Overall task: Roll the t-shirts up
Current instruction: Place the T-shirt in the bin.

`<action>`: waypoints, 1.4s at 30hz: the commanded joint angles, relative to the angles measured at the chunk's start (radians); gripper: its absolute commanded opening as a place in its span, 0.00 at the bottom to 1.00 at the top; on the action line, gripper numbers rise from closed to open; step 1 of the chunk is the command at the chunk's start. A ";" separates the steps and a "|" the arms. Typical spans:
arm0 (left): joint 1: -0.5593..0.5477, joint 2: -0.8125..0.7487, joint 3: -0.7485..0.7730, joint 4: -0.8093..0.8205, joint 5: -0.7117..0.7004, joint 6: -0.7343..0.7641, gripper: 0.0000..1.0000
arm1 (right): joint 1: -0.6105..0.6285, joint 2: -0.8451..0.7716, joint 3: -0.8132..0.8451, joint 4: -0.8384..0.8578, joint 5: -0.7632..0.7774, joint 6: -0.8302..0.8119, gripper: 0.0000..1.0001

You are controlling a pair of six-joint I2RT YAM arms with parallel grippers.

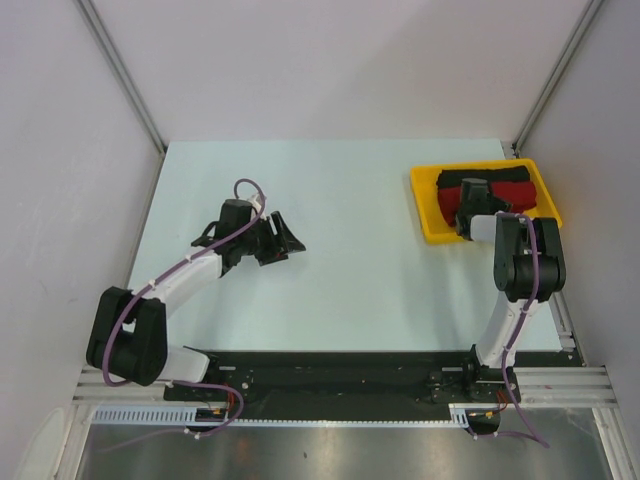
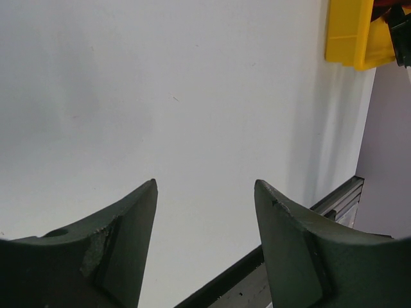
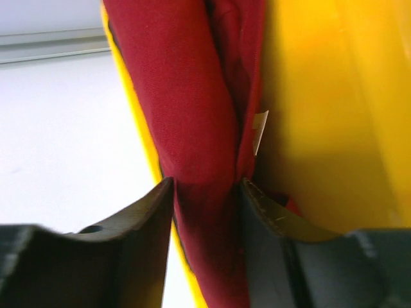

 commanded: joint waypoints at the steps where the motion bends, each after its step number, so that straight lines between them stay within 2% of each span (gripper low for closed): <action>1: -0.005 0.008 0.039 0.037 0.027 0.024 0.68 | -0.008 0.005 -0.003 0.035 0.003 0.043 0.51; 2: -0.005 0.008 0.039 0.037 0.029 0.024 0.68 | -0.006 -0.002 -0.003 0.028 0.001 0.042 0.59; 7: -0.005 0.008 0.035 0.043 0.032 0.020 0.68 | -0.006 -0.028 -0.003 -0.037 -0.002 0.041 0.81; 8: -0.004 0.008 0.035 0.046 0.033 0.020 0.68 | -0.008 -0.031 -0.001 -0.046 -0.003 0.041 0.88; 10: -0.005 0.008 0.034 0.048 0.035 0.018 0.68 | -0.008 -0.044 0.000 -0.081 -0.006 0.035 0.94; 11: -0.005 0.008 0.034 0.049 0.039 0.018 0.68 | -0.008 -0.047 0.002 -0.095 -0.006 0.037 0.99; 17: -0.004 0.005 0.032 0.055 0.041 0.013 0.68 | -0.008 -0.067 0.017 -0.205 -0.029 0.038 1.00; 30: -0.004 -0.011 0.028 0.066 0.047 -0.007 0.68 | -0.014 -0.074 0.232 -0.679 -0.072 0.034 1.00; 42: -0.004 -0.034 0.003 0.088 0.049 -0.030 0.70 | -0.017 -0.146 0.331 -0.873 -0.060 -0.008 0.99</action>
